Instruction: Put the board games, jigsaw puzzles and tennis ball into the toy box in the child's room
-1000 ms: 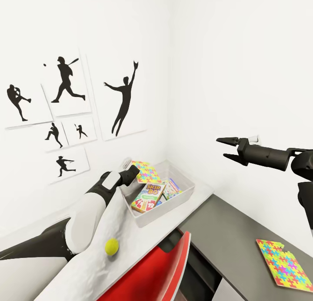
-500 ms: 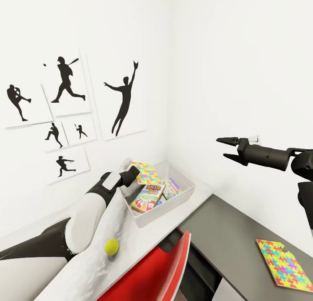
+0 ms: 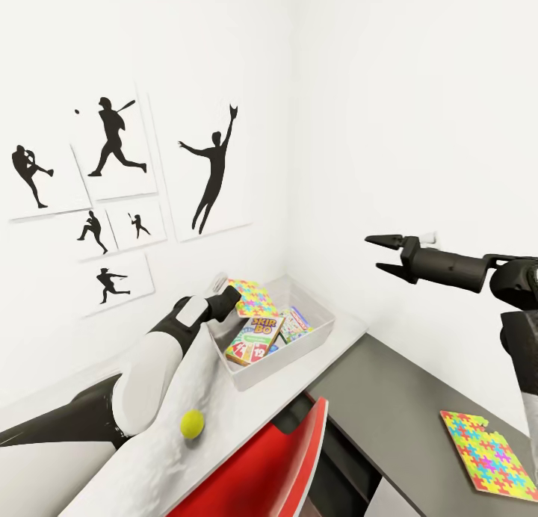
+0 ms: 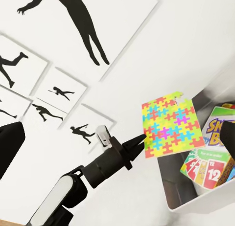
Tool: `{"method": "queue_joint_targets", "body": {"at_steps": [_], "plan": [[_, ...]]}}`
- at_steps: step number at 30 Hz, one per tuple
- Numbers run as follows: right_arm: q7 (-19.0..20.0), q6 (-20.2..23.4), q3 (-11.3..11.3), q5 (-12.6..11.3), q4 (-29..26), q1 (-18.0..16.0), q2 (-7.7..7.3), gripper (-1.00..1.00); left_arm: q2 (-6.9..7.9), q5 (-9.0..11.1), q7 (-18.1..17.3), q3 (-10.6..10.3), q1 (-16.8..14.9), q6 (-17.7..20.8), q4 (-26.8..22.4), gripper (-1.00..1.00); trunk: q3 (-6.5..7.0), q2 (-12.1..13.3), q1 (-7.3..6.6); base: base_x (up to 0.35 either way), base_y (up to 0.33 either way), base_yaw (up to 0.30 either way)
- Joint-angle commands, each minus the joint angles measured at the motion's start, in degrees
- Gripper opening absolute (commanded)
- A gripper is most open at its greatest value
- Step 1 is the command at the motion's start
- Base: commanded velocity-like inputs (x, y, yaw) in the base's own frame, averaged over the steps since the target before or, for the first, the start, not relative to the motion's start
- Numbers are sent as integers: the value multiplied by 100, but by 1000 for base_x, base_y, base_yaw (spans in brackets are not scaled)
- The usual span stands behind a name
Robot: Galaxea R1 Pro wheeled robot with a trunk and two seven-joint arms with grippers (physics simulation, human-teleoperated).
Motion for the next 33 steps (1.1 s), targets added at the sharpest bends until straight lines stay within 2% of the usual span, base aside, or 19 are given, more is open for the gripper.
{"method": "queue_joint_targets", "body": {"at_steps": [1, 23, 33], "plan": [[-59, 14, -3, -51, -3, -9, 12, 100, -4, 17, 3, 28, -4, 34, -10, -100, -14, -14, 4, 0, 0, 0], [-69, -8, -5, -42, 14, -12, 23, 100, -4, 32, 14, 25, -4, 205, 31, -100, -15, -14, 4, 0, 0, 0], [-68, -7, -5, -35, 15, -20, 16, 100, -4, 25, 15, 26, -4, 233, 42, -100, -85, -14, 4, 0, 0, 0]]}}
